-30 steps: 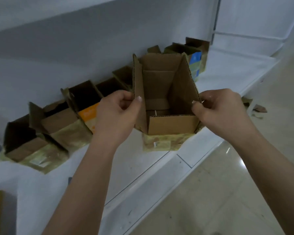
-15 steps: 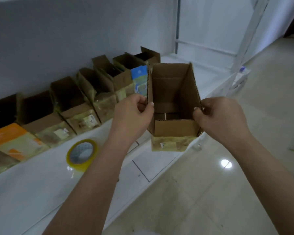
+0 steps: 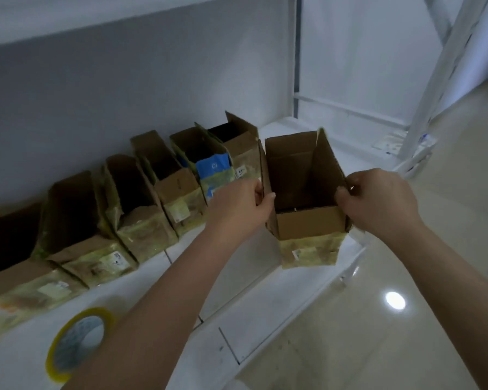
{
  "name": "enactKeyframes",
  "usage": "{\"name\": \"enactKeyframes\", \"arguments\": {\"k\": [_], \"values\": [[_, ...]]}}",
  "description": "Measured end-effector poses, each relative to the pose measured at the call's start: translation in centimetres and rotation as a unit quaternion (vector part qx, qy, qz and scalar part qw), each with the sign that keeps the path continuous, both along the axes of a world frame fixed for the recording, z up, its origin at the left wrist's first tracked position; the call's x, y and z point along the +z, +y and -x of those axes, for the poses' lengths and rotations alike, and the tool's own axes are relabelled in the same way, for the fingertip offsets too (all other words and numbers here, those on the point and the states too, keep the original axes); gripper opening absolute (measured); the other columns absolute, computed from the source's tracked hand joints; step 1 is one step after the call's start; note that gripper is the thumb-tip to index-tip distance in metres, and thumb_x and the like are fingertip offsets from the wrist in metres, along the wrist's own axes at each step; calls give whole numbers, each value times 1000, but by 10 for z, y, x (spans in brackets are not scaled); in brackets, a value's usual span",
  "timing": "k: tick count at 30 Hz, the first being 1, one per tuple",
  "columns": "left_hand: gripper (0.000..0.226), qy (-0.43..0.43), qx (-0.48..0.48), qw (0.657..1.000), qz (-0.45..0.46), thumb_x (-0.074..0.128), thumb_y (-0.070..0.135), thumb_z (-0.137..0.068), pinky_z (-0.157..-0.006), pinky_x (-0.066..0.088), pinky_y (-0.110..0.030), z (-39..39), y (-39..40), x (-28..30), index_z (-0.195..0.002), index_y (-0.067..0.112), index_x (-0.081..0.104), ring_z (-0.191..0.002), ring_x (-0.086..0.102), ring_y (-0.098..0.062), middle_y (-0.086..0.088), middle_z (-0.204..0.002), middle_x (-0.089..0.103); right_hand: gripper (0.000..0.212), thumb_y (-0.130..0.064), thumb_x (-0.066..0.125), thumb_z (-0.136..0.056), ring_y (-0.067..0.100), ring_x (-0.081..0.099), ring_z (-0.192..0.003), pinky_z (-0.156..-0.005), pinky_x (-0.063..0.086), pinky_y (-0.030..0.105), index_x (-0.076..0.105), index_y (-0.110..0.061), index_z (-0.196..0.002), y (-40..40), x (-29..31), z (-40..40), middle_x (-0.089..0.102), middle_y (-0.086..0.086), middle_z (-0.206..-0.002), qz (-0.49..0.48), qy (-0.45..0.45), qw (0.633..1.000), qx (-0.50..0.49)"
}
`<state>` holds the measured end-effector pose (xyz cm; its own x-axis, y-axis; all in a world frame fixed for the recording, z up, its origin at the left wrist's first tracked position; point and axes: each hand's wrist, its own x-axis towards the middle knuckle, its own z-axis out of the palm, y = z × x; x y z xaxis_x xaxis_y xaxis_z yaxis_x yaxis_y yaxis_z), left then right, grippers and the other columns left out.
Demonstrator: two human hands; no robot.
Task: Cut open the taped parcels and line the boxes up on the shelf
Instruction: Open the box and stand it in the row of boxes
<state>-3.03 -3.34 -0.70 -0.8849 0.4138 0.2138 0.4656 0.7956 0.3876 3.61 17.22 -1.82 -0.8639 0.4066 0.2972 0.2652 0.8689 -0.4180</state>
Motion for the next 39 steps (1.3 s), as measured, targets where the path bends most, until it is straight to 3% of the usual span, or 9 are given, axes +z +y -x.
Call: {"name": "enactKeyframes", "arguments": {"k": [5,10,13,17,22,26,32,36,39], "values": [[31,29,-9,1000,7,53,41,-95,-68,51,-36,43,43,10,-92,12,63,-81,61,-19,-3,-87,66,27,-23,57,-84,31,52,-59,-48,30,25,62,-4,-66,38,7,46,55,12,-59,-8,13,1000,-5],[29,46,41,997,44,52,43,-95,-54,31,-29,100,80,10,-82,17,57,-80,55,-16,0,-83,60,26,-21,57,-82,30,51,-56,-48,28,25,58,-5,-62,78,17,107,52,11,-58,-7,28,999,14],[31,58,64,996,23,54,43,-93,-61,41,-31,132,96,9,-77,16,57,-81,58,-19,-2,-81,60,23,-21,56,-83,29,49,-59,-50,30,25,58,-6,-65,100,19,152,49,7,-60,-24,22,999,35],[45,63,83,994,43,54,41,-93,-72,51,-38,168,116,8,-58,16,40,-89,59,-30,-9,-76,50,18,-22,54,-88,27,49,-68,-59,38,28,61,-7,-79,119,15,211,47,3,-66,-54,-29,996,66],[45,57,142,986,71,50,42,-95,-79,49,-35,211,130,2,-64,9,45,-105,53,-30,-11,-85,48,14,-17,55,-86,23,51,-69,-53,33,25,59,-8,-76,131,8,276,53,4,-71,-27,-28,992,123],[47,44,180,979,80,49,40,-94,-76,47,-36,233,130,1,-57,14,38,-97,55,-34,-9,-76,43,14,-18,55,-89,23,56,-70,-52,37,24,64,-9,-84,130,2,312,62,7,-82,0,-35,988,148],[40,16,248,966,67,52,41,-91,-82,51,-39,263,127,4,-65,11,51,-94,59,-36,-11,-80,51,16,-25,55,-94,11,48,-58,-47,31,21,64,-13,-88,121,3,355,55,0,-71,-2,-22,985,171],[42,7,284,956,74,52,40,-91,-92,45,-41,280,124,-1,-95,0,65,-101,53,-34,-15,-96,59,18,-29,55,-95,12,49,-59,-47,32,21,62,-13,-90,113,2,375,54,-1,-70,-9,-24,983,184],[41,2,305,949,75,54,39,-90,-93,45,-41,288,121,-8,-97,0,64,-104,53,-34,-14,-95,58,28,-34,50,-99,14,50,-62,-51,38,25,64,-10,-93,110,-4,382,55,0,-71,-12,-22,980,199]]}}
